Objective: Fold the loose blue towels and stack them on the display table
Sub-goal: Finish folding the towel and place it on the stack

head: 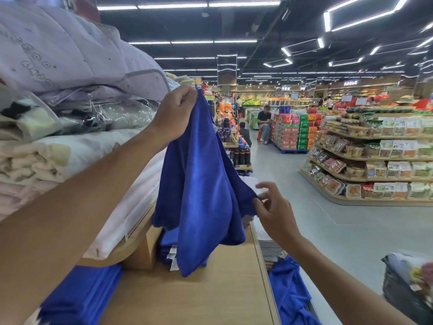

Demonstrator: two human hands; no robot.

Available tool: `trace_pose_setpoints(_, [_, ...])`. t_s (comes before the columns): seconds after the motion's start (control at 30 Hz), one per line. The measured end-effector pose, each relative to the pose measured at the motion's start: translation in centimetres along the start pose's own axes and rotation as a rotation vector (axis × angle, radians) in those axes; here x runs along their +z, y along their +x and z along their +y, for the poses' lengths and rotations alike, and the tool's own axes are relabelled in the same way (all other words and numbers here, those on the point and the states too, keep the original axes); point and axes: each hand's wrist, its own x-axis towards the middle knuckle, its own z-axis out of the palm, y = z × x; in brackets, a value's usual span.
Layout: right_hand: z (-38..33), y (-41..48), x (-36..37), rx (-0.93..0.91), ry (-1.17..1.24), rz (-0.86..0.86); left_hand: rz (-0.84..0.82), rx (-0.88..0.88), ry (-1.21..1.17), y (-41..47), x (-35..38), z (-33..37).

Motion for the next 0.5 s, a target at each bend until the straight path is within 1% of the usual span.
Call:
trace_pose_setpoints(0.07, [-0.2, -0.9, 0.7, -0.113, 0.032, -0.023, -0.013, 0.008, 0.004, -0.1, -0.3, 0.1])
trace_pose_setpoints(0.13, [-0.1, -1.5, 1.5, -0.23, 0.002, -0.066, -0.032, 0.007, -0.003, -0.2, -0.5, 0.1])
trace_pose_setpoints(0.2, [-0.4, -1.6, 2.2, -0.206, 0.051, -0.107, -0.056, 0.006, -0.005, -0.3, -0.7, 0.1])
trace_pose_setpoints(0.33, [-2.2, -1.4, 3.2, -0.024, 0.349, -0.201, -0.076, 0.017, -0.001, -0.6, -0.8, 0.2])
trace_pose_setpoints(0.43, [-3.3, -1.3, 3.2, -0.011, 0.518, -0.259, -0.089, 0.015, -0.005, -0.9, -0.9, 0.3])
trace_pose_setpoints(0.5, [-3.7, -1.4, 3.1, -0.05, 0.564, -0.294, -0.085, 0.017, -0.005, -1.0, -1.0, 0.2])
